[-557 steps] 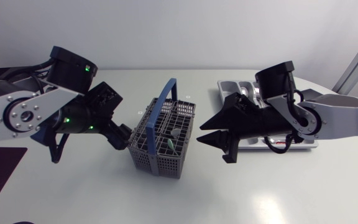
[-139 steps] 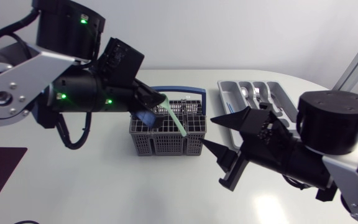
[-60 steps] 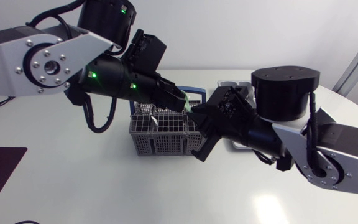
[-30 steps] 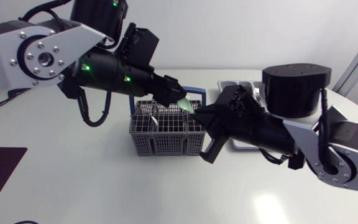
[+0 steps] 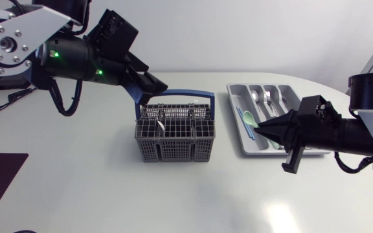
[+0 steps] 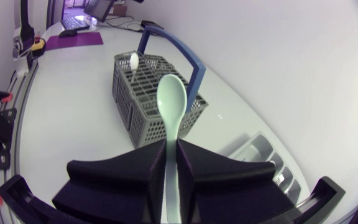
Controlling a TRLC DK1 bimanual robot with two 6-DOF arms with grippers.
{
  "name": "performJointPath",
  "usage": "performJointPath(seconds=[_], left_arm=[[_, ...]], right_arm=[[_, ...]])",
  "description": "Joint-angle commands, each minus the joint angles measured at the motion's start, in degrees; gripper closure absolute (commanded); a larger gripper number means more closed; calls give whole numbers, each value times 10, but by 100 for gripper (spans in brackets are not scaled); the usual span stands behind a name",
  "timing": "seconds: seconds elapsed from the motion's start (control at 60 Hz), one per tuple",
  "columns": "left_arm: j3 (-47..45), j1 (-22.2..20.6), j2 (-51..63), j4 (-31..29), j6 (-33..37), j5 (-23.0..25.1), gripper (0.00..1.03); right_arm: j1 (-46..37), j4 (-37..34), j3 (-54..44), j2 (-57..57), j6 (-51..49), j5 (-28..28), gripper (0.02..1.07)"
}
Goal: Unload the cutlery basket into the drawer organizer.
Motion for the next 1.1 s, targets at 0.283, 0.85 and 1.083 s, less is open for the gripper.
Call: performJointPath(seconds=[0.283, 0.85, 1.083], left_arm=[[-72, -47, -8, -6, 242, -61, 6], [-68, -54, 49, -17, 433, -61, 7], [-40, -56, 79, -44, 462, -61, 7]], right_arm=[[-142, -178, 97, 183, -366, -30, 101], [-222, -277, 291, 409, -603, 53, 101], [-225, -254, 321, 454, -620, 111, 98]])
